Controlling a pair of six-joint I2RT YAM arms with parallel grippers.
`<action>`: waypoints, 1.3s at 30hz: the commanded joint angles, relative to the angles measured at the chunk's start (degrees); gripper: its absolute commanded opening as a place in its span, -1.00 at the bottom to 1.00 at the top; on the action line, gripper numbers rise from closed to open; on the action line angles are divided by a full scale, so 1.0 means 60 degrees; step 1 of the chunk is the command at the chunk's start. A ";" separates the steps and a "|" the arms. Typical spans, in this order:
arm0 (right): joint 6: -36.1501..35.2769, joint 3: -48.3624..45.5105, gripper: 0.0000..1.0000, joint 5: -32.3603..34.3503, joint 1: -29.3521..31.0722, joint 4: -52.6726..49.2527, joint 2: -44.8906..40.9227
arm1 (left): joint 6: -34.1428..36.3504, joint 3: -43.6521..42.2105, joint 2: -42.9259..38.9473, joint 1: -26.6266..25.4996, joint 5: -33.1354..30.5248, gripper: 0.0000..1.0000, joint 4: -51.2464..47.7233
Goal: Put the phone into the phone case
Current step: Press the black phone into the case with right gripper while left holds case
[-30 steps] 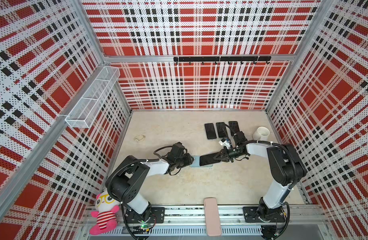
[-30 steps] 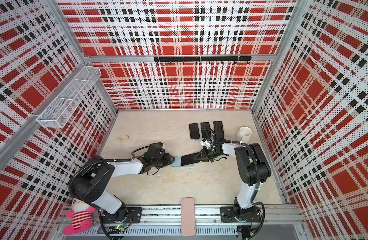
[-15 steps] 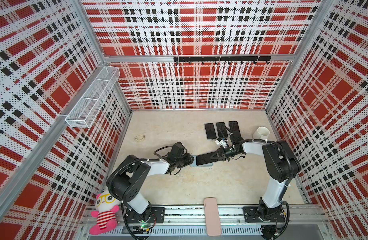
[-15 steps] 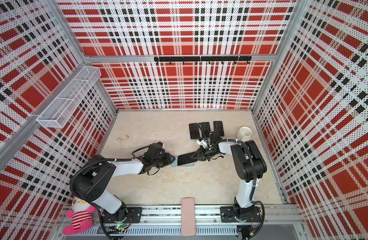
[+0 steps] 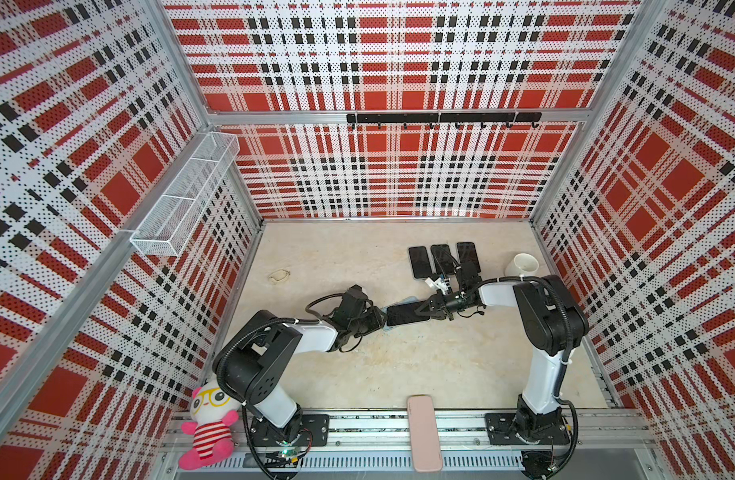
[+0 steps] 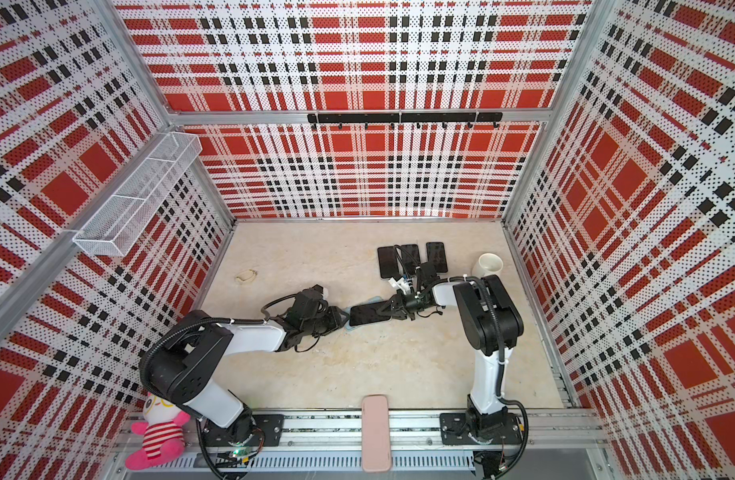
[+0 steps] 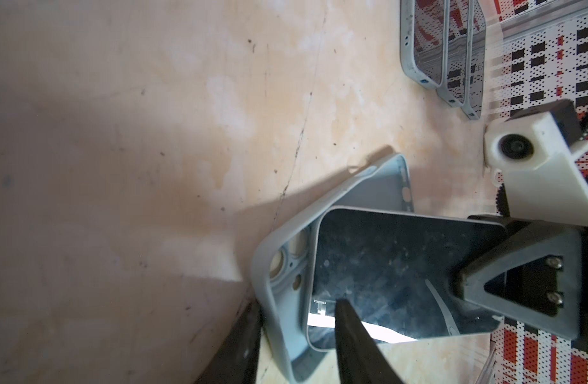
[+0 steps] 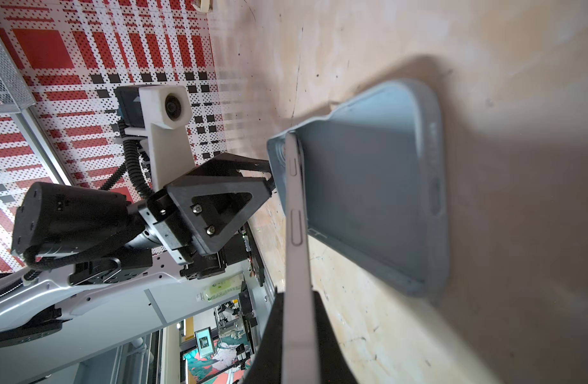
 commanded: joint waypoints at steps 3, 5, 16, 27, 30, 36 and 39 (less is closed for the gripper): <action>-0.0616 0.0075 -1.00 0.0076 0.0576 -0.0814 0.0407 | 0.0316 0.0129 0.0603 -0.0236 0.0454 -0.19 0.0031; -0.0716 0.0081 -1.00 0.0020 0.0605 -0.0900 0.0391 | 0.0374 0.0192 0.0625 -0.0218 0.0470 -0.19 -0.0003; -0.0272 0.0081 -1.00 0.0259 0.0614 -0.0520 0.0422 | 0.0486 0.0109 0.0151 -0.0273 0.0337 -0.21 -0.0326; -0.1098 0.0767 -0.60 0.1833 0.0595 -0.2382 -0.0436 | 0.1286 0.0516 0.0342 -0.0493 -0.0739 -0.26 -0.1835; -0.1344 0.1129 -0.50 0.2458 0.0604 -0.3051 -0.0523 | 0.1344 0.0544 0.0430 -0.0530 -0.0838 -0.30 -0.1913; -0.1835 0.1879 -0.37 0.3546 0.0598 -0.4350 -0.0685 | 0.1459 0.0621 0.0592 -0.0555 -0.0979 -0.35 -0.2085; -0.1977 0.2143 -0.33 0.4047 0.0593 -0.4816 -0.0724 | 0.1489 0.0672 0.0695 -0.0570 -0.0844 -0.38 -0.2011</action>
